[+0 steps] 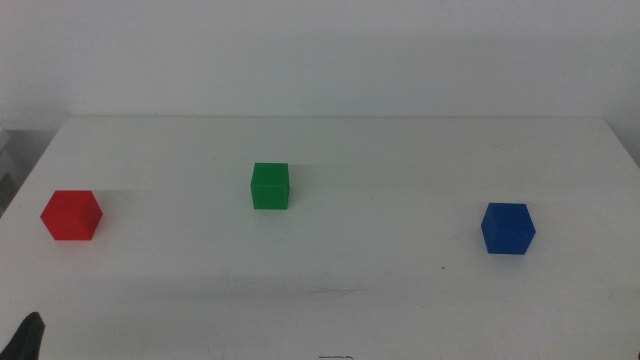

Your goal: Stack red cubes first, then green, then blue cubes in a specific spot.

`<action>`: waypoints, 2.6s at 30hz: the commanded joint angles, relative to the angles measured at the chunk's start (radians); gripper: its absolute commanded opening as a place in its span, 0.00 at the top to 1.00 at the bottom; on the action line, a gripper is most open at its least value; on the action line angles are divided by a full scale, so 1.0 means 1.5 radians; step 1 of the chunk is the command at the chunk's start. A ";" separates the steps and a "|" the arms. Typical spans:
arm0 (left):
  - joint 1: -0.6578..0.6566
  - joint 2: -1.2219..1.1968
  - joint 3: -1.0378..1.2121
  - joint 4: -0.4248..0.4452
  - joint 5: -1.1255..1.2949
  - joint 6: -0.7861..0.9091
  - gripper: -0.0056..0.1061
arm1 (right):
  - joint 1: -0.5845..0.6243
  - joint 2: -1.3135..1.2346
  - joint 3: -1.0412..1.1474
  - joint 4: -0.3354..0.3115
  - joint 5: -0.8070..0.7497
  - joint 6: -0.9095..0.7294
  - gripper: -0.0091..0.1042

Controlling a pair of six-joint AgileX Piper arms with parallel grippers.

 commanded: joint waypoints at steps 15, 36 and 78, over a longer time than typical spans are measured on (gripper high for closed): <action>0.114 -0.009 -0.004 0.005 -0.064 -0.010 0.11 | -0.005 -0.008 -0.012 -0.011 -0.047 -0.011 0.20; 0.150 0.436 -0.463 -0.013 0.303 -0.007 0.11 | -0.005 -0.008 -0.012 -0.011 -0.047 -0.011 0.20; 0.150 1.033 -0.990 -0.093 0.646 0.259 0.11 | -0.005 -0.008 -0.012 -0.011 -0.047 -0.011 0.20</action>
